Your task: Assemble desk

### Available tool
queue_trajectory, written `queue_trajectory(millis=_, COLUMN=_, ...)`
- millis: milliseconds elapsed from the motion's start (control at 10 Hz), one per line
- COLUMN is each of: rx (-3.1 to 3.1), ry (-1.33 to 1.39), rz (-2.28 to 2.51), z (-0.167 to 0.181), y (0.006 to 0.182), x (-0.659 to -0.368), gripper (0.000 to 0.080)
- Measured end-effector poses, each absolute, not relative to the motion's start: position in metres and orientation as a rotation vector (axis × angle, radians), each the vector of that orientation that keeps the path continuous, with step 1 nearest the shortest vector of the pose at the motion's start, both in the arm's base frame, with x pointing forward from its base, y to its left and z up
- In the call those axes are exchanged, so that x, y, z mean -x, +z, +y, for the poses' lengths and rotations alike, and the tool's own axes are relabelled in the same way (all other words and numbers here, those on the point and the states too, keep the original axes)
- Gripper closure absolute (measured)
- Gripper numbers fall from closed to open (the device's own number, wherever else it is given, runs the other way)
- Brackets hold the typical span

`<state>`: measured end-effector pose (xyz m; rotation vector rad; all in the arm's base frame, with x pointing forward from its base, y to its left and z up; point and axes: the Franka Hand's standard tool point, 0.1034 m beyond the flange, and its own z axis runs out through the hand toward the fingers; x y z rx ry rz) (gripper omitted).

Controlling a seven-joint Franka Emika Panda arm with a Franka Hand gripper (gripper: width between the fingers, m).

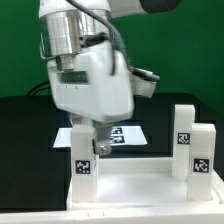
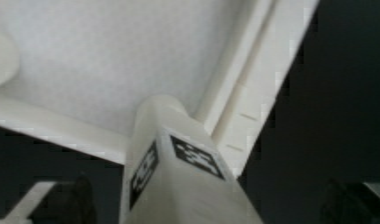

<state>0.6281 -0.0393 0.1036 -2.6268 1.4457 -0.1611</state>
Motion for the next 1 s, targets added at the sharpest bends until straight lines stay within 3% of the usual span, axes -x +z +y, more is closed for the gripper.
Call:
queue_trajectory(millis=500, rx=2.857, ry=-0.2, rz=1.01, z=-0.0446, y=0.1043, x=-0.6287, gripper=0.0151)
queue_trajectory(millis=600, rx=2.995, ry=-0.222, rz=0.659, z=-0.0495, y=0.1059, x=-0.6307, gripper=0.0151)
queue_trajectory(millis=1000, rx=2.999, ry=-0.218, rz=0.668, z=-0.0502, y=0.1049, x=-0.6299, gripper=0.018)
